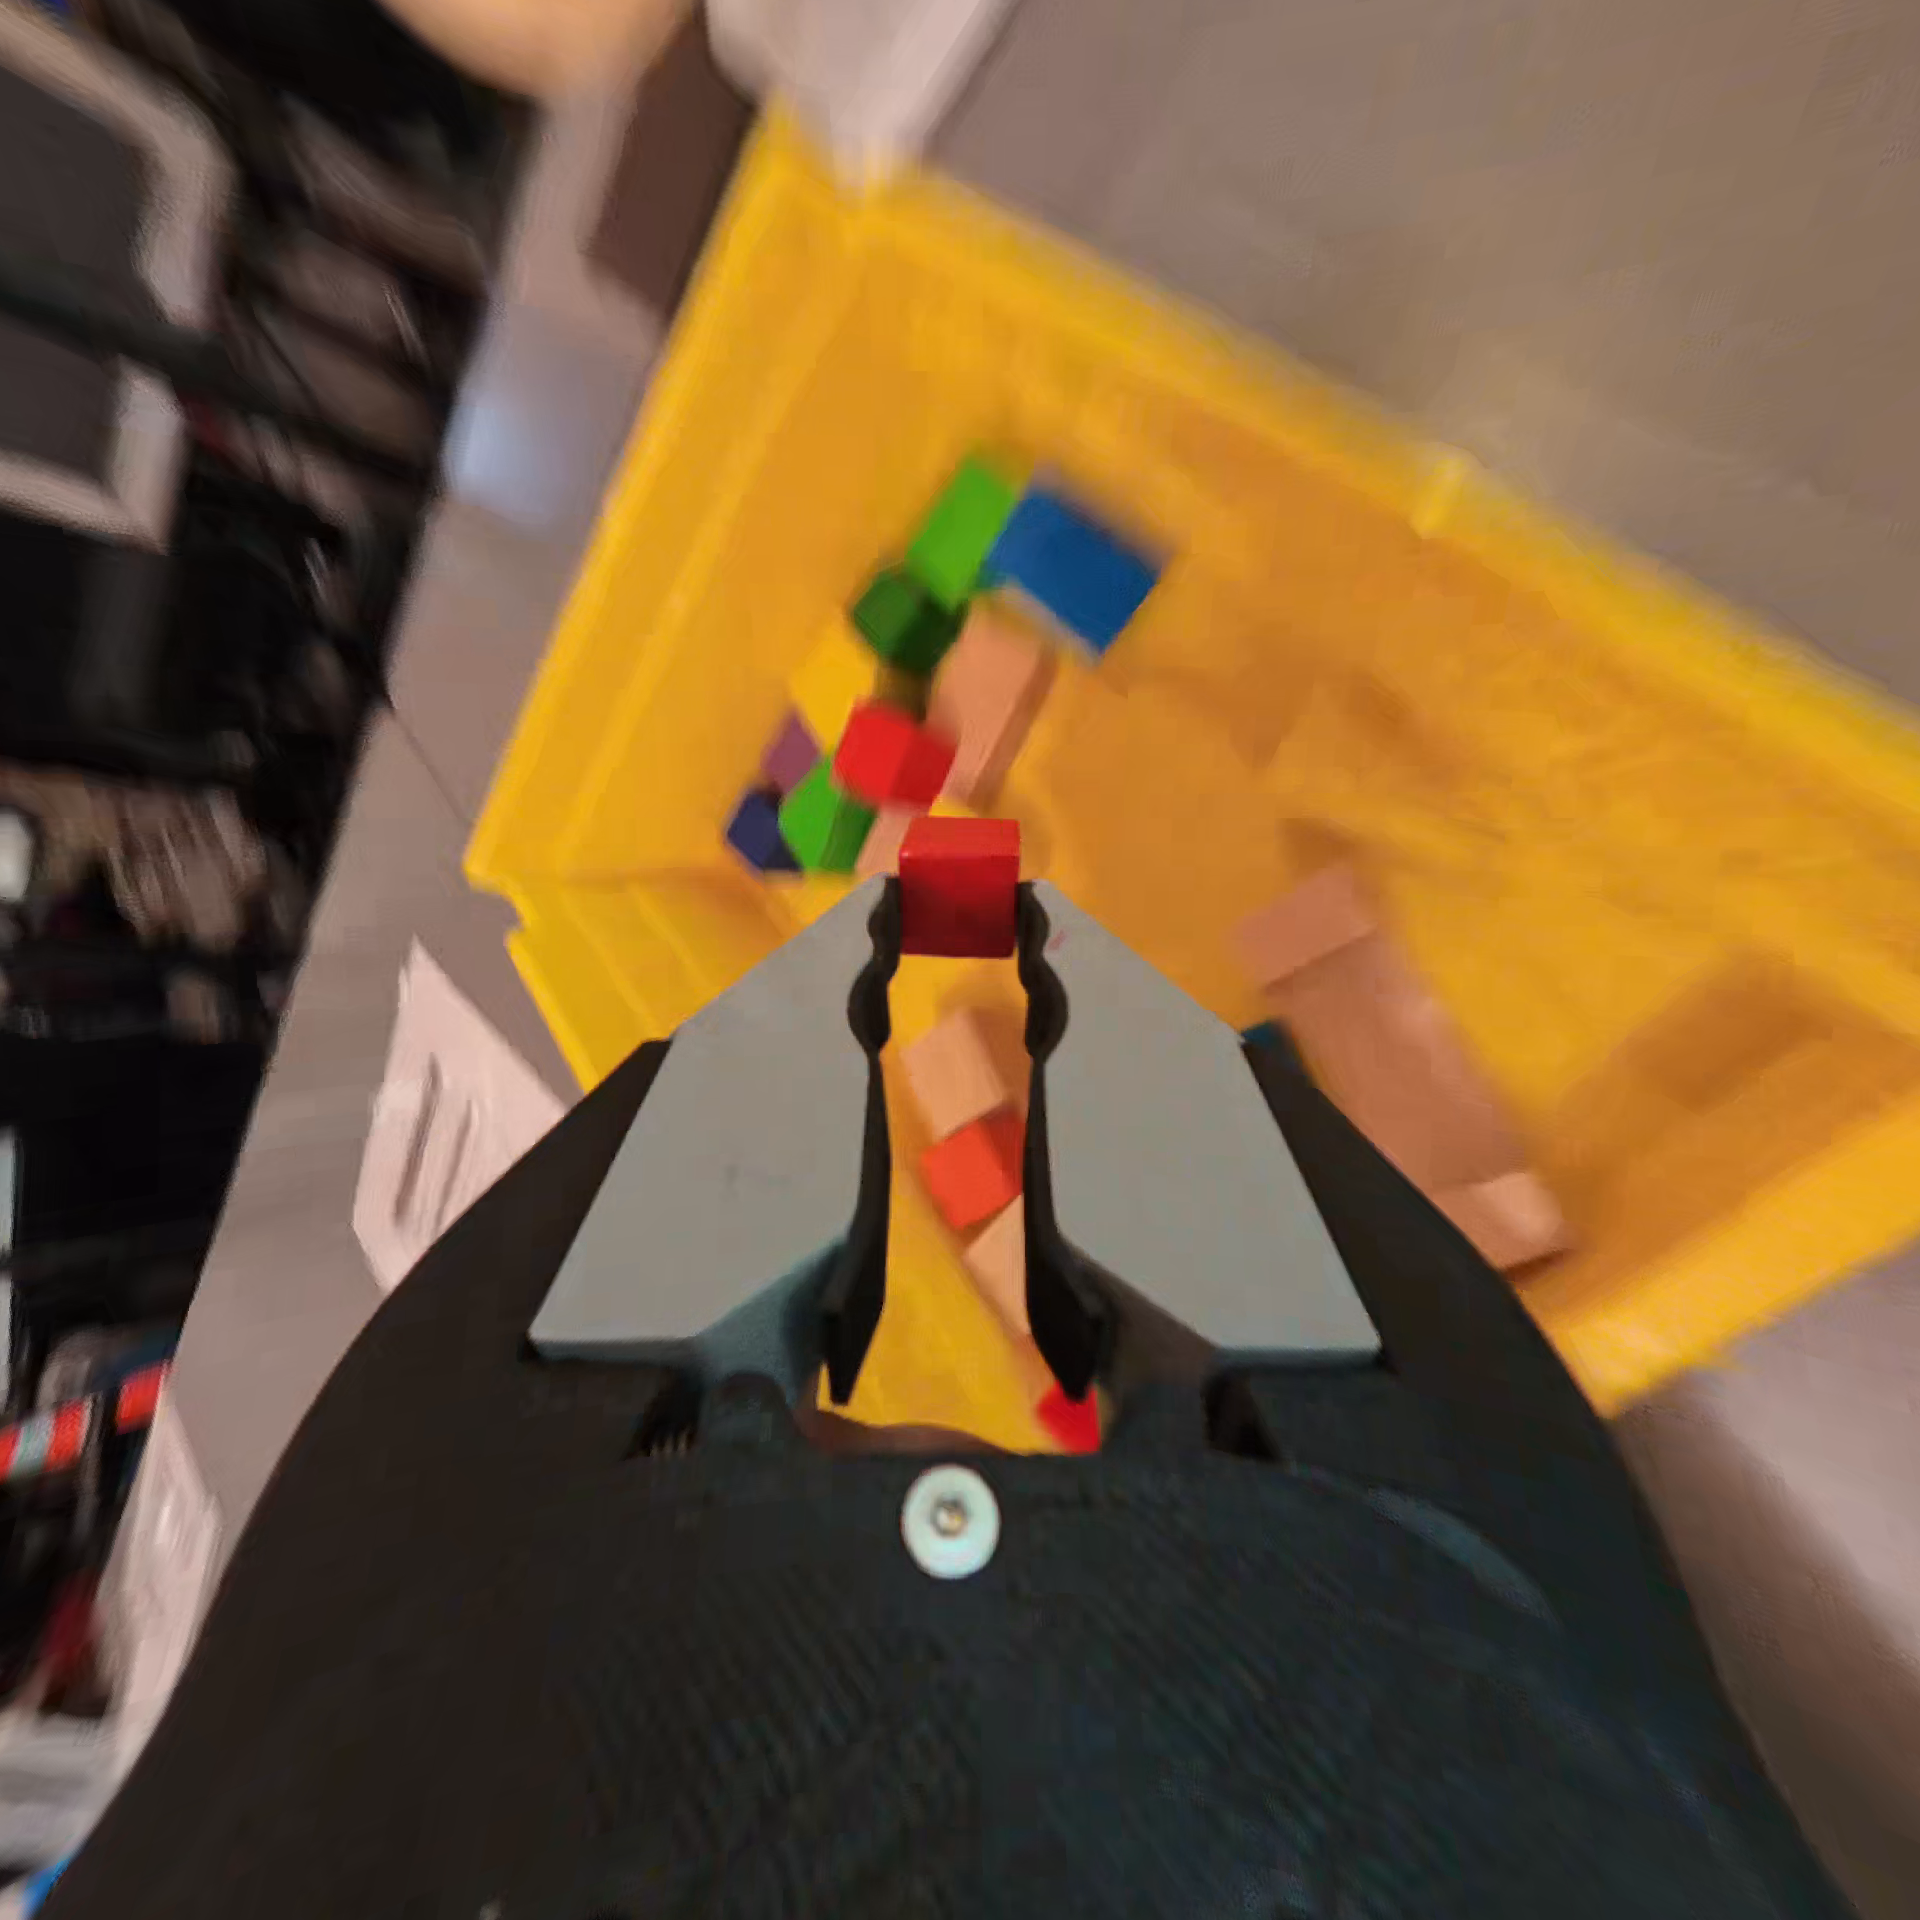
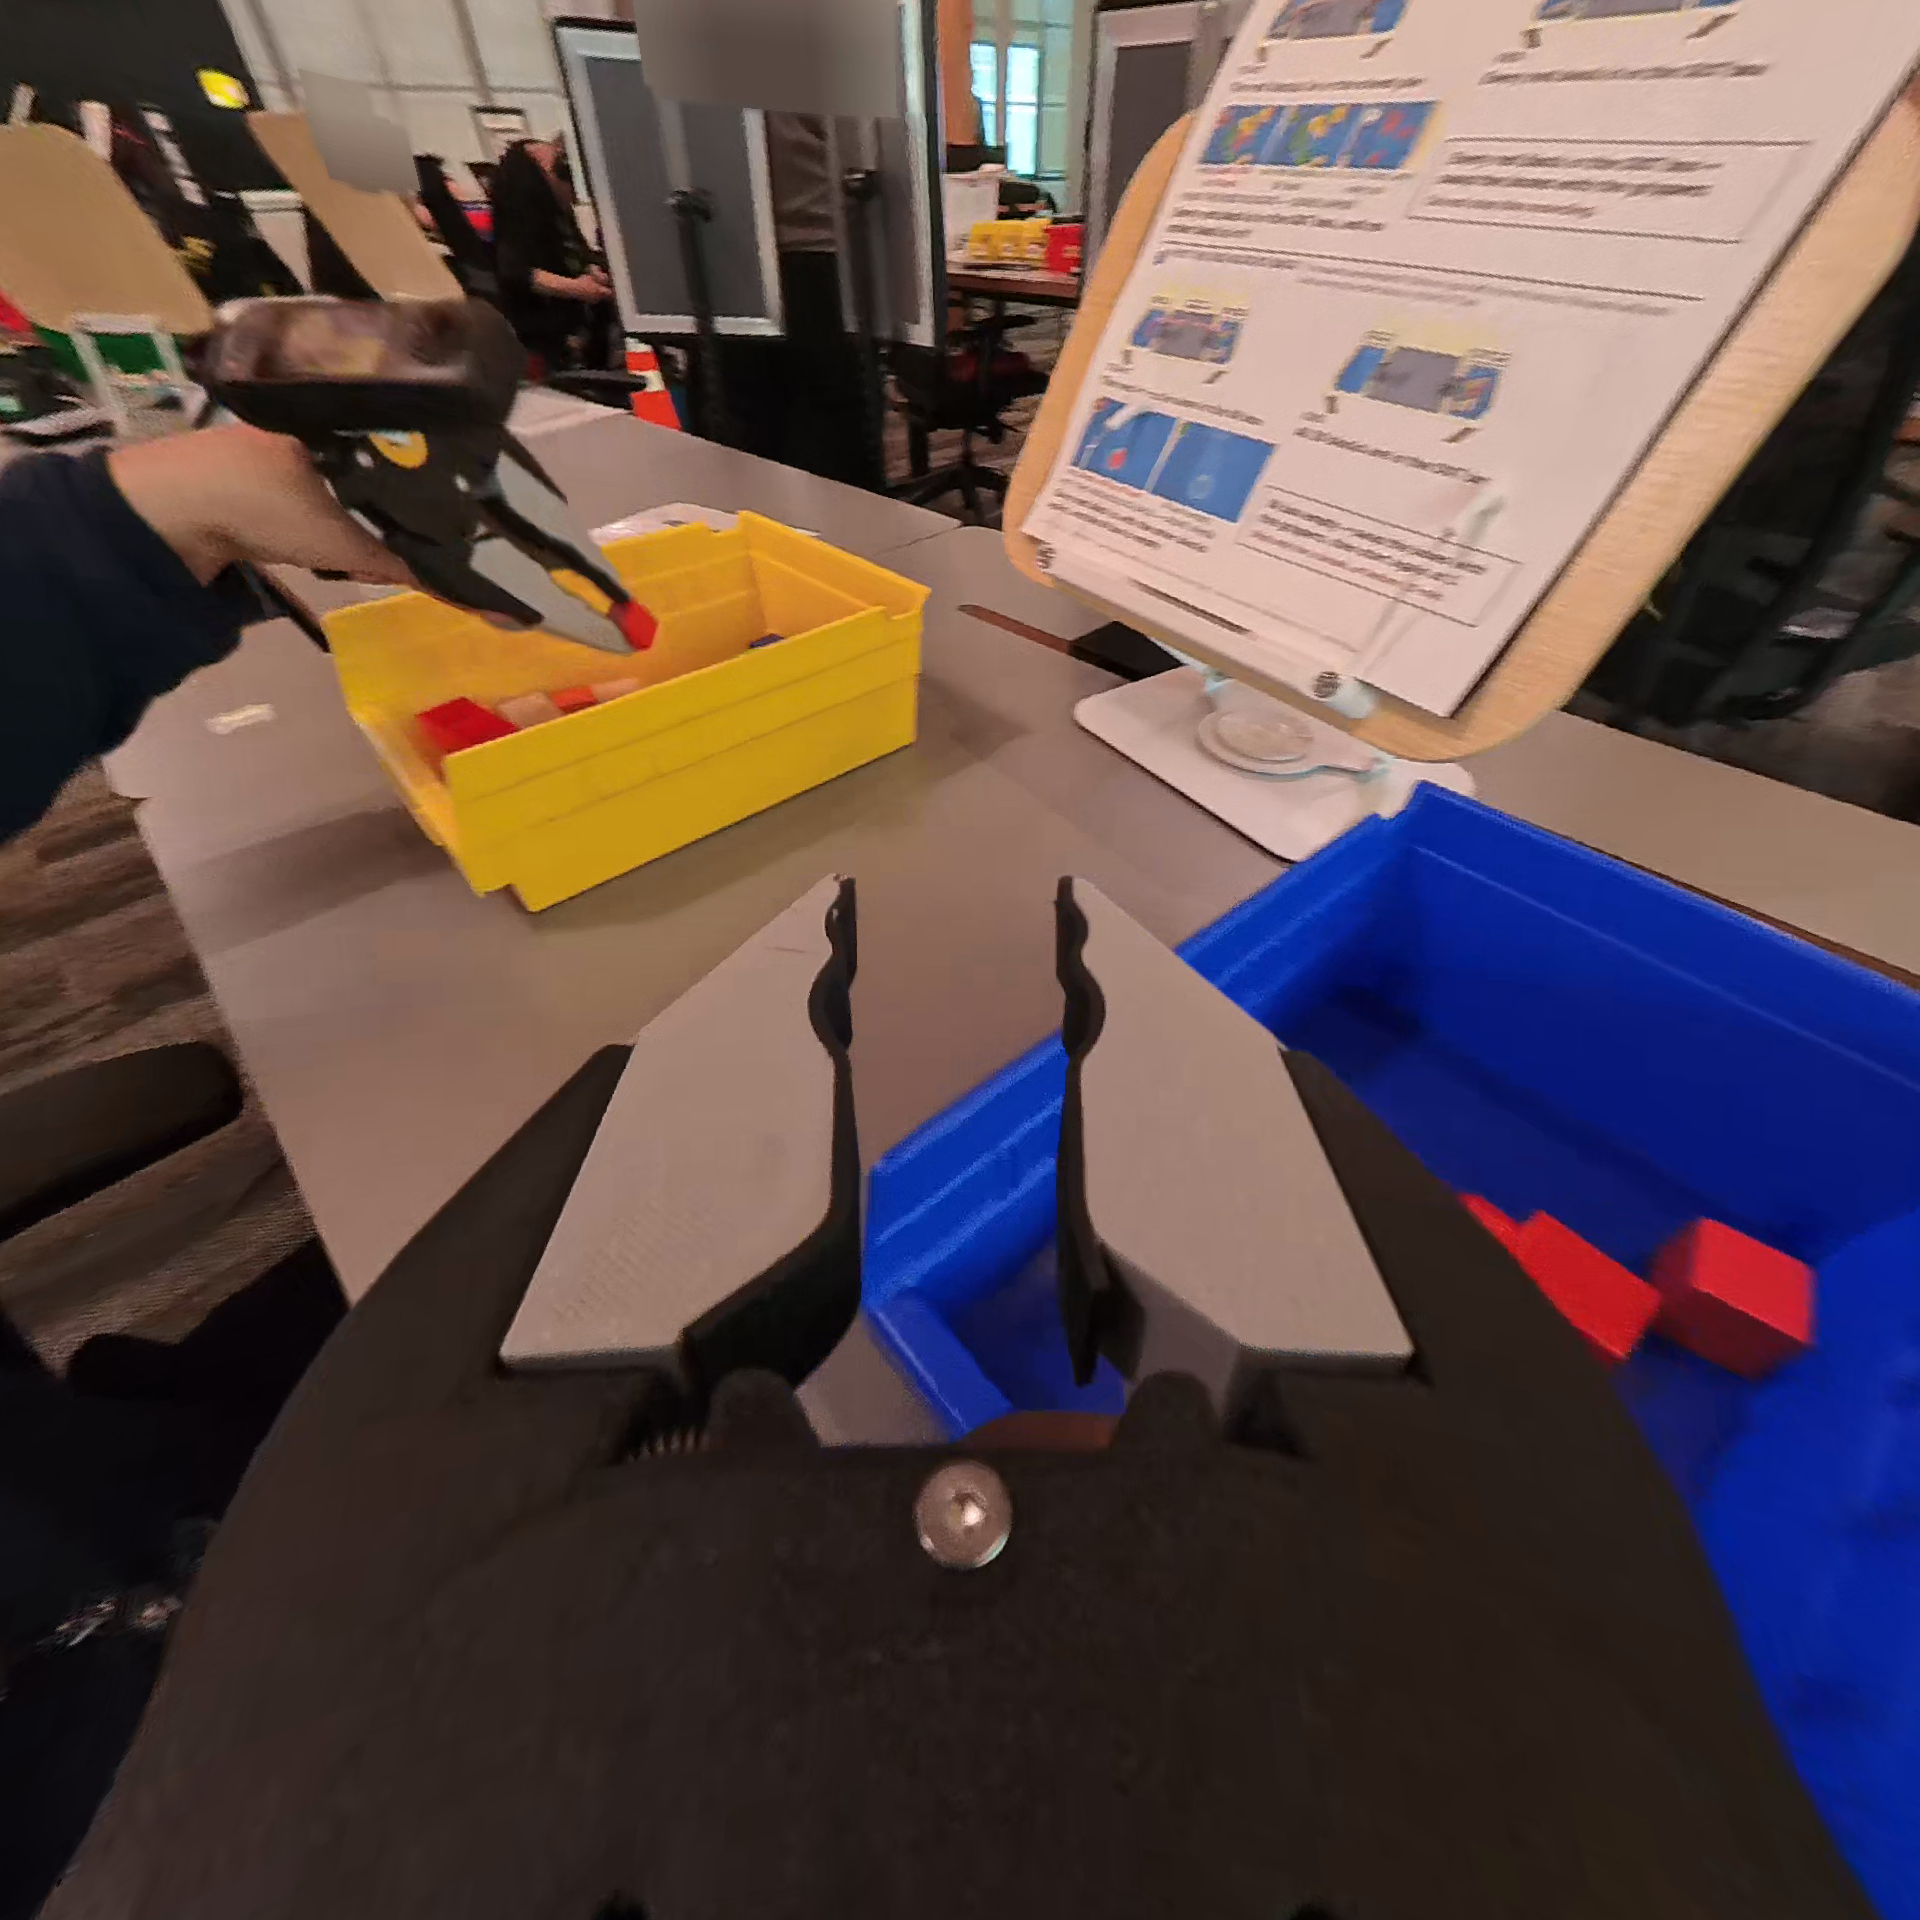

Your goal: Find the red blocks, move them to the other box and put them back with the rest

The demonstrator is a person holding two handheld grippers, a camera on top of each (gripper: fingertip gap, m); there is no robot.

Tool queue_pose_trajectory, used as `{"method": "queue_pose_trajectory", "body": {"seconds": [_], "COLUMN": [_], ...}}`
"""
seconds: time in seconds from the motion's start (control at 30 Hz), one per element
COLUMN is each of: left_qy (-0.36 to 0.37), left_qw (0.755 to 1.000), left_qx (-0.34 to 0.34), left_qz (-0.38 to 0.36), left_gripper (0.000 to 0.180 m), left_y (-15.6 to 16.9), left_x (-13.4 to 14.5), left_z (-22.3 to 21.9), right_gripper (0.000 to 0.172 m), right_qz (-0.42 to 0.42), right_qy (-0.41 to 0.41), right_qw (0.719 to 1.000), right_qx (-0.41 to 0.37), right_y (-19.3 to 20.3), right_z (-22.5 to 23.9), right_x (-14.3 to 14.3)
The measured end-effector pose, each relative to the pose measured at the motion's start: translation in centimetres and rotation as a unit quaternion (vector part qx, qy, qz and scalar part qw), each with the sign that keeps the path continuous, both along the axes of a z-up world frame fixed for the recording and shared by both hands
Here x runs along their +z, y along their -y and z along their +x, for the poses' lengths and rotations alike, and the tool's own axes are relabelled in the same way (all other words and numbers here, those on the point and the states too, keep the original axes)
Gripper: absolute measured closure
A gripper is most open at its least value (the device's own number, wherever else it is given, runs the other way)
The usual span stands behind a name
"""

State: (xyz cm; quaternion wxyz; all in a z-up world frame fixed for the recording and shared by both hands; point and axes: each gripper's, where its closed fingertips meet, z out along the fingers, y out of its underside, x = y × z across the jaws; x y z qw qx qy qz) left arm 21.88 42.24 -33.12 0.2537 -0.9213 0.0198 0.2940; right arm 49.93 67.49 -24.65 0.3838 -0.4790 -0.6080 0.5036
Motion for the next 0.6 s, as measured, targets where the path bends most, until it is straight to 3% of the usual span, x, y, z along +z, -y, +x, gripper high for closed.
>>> {"method": "queue_pose_trajectory", "body": {"seconds": [0.1, 0.23, 0.4, 0.47, 0.6], "left_qy": [-0.028, -0.127, -0.198, -0.203, -0.208], "left_qw": [0.977, 0.929, 0.896, 0.899, 0.903], "left_qx": [-0.154, -0.278, -0.310, -0.310, -0.294], "left_qz": [0.145, 0.210, 0.247, 0.232, 0.235], "left_gripper": [0.161, 0.161, 0.161, 0.161, 0.161], "left_y": [-4.2, -7.9, -10.3, -10.8, -11.4], "left_x": [4.5, 6.1, 6.1, 5.3, 4.9], "left_z": [9.8, 20.4, 25.8, 26.3, 26.4], "right_gripper": [0.135, 0.132, 0.128, 0.127, 0.142], "right_qz": [-0.042, -0.107, -0.139, -0.131, -0.151], "right_qy": [0.002, 0.013, 0.058, 0.066, 0.088], "right_qw": [0.995, 0.973, 0.965, 0.968, 0.957], "right_qx": [0.089, 0.203, 0.214, 0.205, 0.230], "right_y": [4.8, 11.8, 14.8, 14.9, 15.7], "right_z": [-0.4, -0.6, -2.0, -2.5, -2.8], "right_x": [0.2, 0.4, -1.6, -2.4, -3.6]}}
